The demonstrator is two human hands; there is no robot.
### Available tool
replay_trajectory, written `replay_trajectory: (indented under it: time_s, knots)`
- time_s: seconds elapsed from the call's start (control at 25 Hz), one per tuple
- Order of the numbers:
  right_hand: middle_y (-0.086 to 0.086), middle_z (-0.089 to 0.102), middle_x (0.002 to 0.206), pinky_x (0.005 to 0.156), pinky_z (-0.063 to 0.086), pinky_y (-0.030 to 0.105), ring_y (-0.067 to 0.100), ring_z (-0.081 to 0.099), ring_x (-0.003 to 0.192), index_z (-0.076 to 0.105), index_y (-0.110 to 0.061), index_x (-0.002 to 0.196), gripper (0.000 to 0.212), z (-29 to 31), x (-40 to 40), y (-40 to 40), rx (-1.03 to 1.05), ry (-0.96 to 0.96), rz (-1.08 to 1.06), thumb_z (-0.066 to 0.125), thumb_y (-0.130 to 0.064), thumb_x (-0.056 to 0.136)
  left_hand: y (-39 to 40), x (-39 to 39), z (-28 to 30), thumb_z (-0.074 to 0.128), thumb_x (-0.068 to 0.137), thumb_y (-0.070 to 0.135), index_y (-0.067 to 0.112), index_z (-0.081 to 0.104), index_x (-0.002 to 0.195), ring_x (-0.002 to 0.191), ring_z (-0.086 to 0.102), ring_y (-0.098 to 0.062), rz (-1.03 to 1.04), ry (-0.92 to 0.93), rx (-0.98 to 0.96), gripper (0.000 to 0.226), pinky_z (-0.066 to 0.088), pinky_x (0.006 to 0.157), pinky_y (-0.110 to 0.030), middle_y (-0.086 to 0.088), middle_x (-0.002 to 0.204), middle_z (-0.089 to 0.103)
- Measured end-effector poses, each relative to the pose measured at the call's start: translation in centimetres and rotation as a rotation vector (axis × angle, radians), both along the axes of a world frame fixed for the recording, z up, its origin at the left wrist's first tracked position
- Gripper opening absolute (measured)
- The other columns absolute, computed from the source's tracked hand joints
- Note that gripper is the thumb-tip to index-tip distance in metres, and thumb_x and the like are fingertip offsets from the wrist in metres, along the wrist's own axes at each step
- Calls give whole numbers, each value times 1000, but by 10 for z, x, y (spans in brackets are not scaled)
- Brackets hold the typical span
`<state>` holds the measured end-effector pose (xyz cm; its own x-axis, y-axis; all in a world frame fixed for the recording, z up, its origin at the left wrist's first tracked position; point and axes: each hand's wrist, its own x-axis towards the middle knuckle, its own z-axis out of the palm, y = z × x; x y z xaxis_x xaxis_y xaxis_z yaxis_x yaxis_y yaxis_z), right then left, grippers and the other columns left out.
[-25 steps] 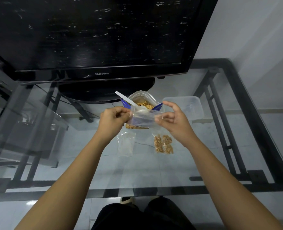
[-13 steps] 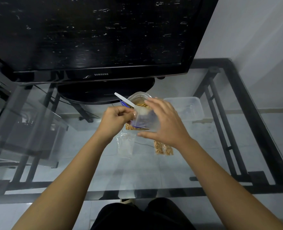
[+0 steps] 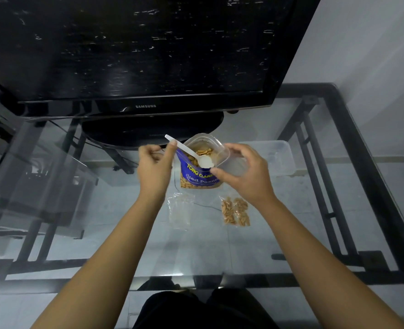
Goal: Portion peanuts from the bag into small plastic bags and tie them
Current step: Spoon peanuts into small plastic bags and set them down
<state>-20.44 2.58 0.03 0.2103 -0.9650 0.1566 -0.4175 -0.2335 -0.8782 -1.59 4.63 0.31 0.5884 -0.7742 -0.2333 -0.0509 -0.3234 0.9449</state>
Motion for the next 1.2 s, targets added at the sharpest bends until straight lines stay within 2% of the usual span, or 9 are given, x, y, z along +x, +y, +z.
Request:
replay_trajectory:
  time_s: [0.12, 0.28, 0.36, 0.44, 0.64, 0.84, 1.0, 1.12, 1.2]
  knots:
    - [-10, 59, 113, 73, 43, 8, 0, 53, 100, 57, -22, 116, 56, -2, -3, -8, 160, 22, -7, 79, -39, 68, -25, 12, -4, 61, 84, 43, 10, 56, 108, 76, 55, -13, -56, -14, 61, 40, 46, 73, -32, 6, 74, 55]
    - [-14, 57, 108, 69, 40, 6, -2, 53, 96, 56, -23, 115, 53, -7, -2, -10, 249, 74, 35, 76, -41, 70, -35, 12, 11, 56, 90, 31, 7, 65, 83, 64, 51, -13, -281, -444, -95, 26, 44, 65, -29, -10, 70, 61]
    - [-13, 59, 109, 70, 40, 7, -1, 54, 99, 56, -22, 116, 53, -9, -4, -11, 261, 64, 33, 76, -40, 71, -34, 9, 18, 56, 91, 26, 9, 66, 85, 61, 52, -13, -359, -652, -210, 21, 42, 60, -24, -5, 68, 61]
    - [-10, 62, 113, 74, 42, 8, 3, 56, 103, 56, -22, 116, 54, -11, -6, -12, 281, 47, 32, 75, -42, 70, -31, 4, 12, 54, 92, 23, 9, 67, 90, 61, 56, -18, -493, -737, -145, 19, 48, 62, -29, -6, 70, 65]
    - [-12, 62, 110, 83, 47, 19, 3, 56, 105, 57, -23, 115, 54, -11, -8, -13, 310, 45, 48, 76, -44, 69, -31, 1, -6, 51, 93, 15, 8, 64, 85, 73, 68, -23, -237, -169, 37, 17, 58, 76, -35, -11, 72, 68]
    - [-12, 60, 112, 86, 45, 17, 5, 55, 107, 56, -23, 116, 50, -12, -15, -14, 351, -39, 68, 76, -35, 72, -33, -2, -5, 49, 94, 15, 6, 62, 91, 62, 54, -11, -144, 113, 80, 16, 51, 59, -19, -4, 67, 57]
    - [-8, 60, 117, 79, 45, 14, 5, 57, 102, 56, -25, 117, 53, -11, -18, -15, 315, -103, -49, 78, -34, 70, -37, 15, -7, 48, 94, 13, 6, 58, 86, 58, 48, -9, -70, 254, 32, 15, 46, 52, -15, -3, 66, 51]
    - [-11, 58, 114, 74, 42, 11, 1, 55, 94, 55, -25, 119, 60, -6, -14, -19, 223, 43, -63, 80, -37, 66, -40, 28, -7, 49, 93, 11, 10, 57, 77, 57, 47, -8, -54, 291, 22, 18, 44, 50, -14, -3, 66, 51]
    - [-9, 58, 114, 79, 46, 20, 7, 55, 95, 55, -22, 119, 62, -4, -10, -23, 145, 180, -36, 80, -41, 66, -42, 35, -3, 48, 93, 10, 11, 56, 75, 55, 46, -7, -33, 308, 16, 19, 42, 47, -13, -4, 65, 49]
